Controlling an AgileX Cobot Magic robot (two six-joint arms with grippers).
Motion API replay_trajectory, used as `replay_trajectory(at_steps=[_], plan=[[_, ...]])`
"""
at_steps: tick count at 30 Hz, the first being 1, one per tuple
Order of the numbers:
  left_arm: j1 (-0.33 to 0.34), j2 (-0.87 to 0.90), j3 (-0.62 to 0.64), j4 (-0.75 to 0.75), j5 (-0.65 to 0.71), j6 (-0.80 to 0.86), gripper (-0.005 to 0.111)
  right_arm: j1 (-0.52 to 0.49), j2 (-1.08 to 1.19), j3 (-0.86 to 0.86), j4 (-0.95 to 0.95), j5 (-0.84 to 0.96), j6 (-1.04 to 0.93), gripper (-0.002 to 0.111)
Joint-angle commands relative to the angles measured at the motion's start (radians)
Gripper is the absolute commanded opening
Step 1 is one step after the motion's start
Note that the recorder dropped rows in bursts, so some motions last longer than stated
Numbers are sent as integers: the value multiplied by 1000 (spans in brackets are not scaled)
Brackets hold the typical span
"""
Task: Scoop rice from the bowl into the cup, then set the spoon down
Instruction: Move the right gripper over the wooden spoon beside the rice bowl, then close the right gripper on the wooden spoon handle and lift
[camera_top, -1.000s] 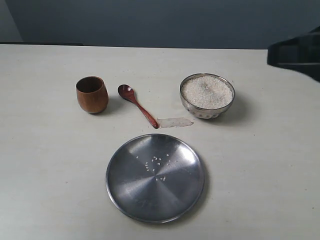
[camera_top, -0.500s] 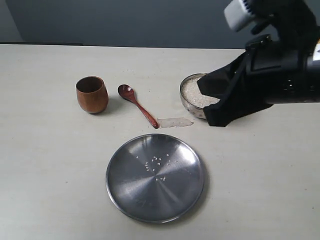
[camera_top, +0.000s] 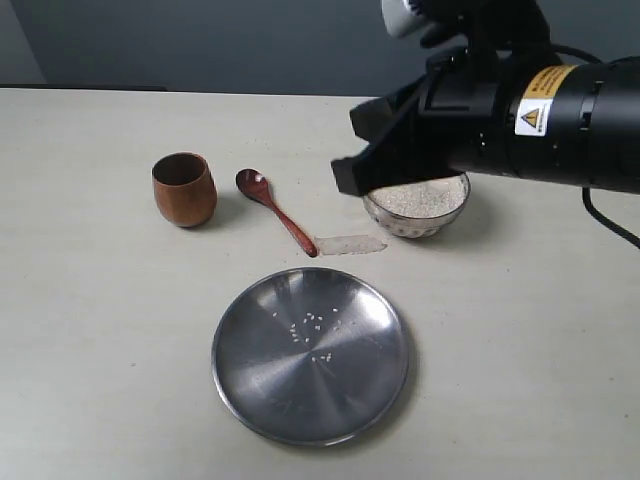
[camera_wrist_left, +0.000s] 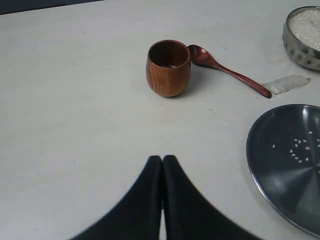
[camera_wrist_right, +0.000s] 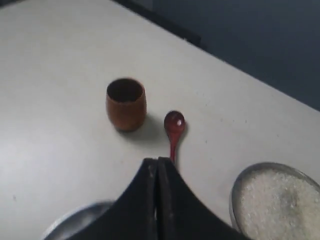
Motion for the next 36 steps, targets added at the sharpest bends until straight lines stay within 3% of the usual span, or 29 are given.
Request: replay_trajectory(at_steps=[1,12,28,36], plan=[[-7,2,-6,0,0,-1,0,3,41,2,-34,-143,68,-1],[-7,2,-6,4,0,-1,0,-9,286,1,-121,-225,18,-1],[-7,2,-6,4,0,-1,0,-15,696,-314,-113,-55,12,-1],[-7,2,-6,4,0,-1,0,-60,755,-332,-110,-54,33,0]])
